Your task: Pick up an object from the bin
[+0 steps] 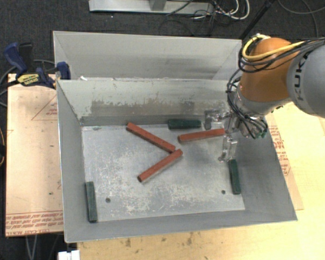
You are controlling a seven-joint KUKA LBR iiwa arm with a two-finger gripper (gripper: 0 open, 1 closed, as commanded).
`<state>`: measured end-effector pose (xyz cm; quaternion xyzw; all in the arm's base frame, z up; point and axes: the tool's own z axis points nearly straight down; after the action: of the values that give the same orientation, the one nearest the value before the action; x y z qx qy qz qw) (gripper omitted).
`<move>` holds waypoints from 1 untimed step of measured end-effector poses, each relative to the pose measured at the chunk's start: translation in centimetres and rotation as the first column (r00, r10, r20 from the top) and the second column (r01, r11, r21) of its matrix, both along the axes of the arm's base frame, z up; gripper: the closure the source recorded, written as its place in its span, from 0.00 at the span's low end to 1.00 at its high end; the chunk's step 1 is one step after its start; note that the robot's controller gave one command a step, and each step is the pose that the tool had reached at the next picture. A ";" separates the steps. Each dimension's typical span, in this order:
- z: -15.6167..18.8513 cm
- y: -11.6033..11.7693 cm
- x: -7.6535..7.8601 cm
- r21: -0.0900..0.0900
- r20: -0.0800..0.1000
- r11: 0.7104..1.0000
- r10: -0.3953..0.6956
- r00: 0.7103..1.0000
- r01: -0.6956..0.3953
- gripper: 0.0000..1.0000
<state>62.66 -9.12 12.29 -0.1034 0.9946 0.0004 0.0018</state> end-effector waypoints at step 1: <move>-4.9 -0.7 1.9 0.001 -0.001 1.000 -0.030 1.000 0.030 0.00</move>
Offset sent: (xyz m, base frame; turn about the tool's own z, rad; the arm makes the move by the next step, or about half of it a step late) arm 0.0185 -0.0081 -0.0459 0.0299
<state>64.56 -9.87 7.42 -0.0884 0.9961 0.0007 0.0013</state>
